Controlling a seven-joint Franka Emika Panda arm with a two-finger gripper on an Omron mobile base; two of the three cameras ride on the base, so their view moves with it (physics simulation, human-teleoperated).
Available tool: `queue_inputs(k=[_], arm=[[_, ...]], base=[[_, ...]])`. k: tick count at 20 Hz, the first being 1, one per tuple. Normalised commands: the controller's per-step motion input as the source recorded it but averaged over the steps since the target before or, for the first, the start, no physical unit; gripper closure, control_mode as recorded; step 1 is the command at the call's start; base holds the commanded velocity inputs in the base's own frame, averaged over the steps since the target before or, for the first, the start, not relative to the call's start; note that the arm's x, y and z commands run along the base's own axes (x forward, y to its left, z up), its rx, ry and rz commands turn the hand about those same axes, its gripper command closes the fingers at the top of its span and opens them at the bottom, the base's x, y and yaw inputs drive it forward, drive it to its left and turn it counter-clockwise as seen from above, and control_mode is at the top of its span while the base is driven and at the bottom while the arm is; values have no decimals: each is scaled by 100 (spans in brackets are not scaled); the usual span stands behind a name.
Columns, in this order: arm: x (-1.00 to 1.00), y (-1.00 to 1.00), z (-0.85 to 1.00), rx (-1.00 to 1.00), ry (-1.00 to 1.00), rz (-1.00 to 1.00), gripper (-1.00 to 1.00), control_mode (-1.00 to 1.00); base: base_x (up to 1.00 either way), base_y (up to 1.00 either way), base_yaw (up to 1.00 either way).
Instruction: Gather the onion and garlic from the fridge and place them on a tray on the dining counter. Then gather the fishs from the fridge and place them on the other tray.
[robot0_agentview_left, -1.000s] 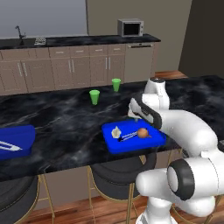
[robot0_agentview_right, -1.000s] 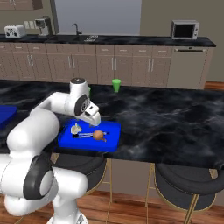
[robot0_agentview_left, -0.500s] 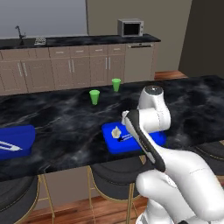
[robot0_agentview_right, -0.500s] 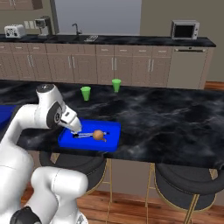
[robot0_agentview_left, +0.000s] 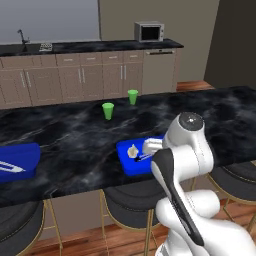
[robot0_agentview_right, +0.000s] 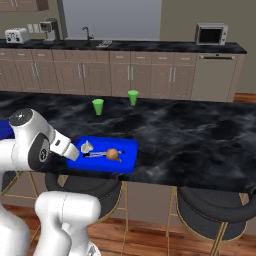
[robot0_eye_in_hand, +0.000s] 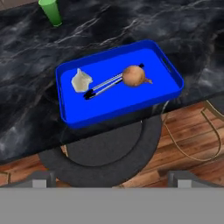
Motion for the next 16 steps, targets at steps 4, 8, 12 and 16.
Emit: queue_inputs(k=[4, 8, 12, 16], arm=[[-52, 0, 34, 0, -10, 13, -100, -100], [-43, 0, 9, 0, -3, 12, -100, -100], [-5, -1, -2, 0, 1, 0, -100, -100], [0, 0, 0, 0, 1, 0, -100, -100]], base=[[0, 0, 0], [0, 0, 0], [0, 0, 0], [0, 0, 0]])
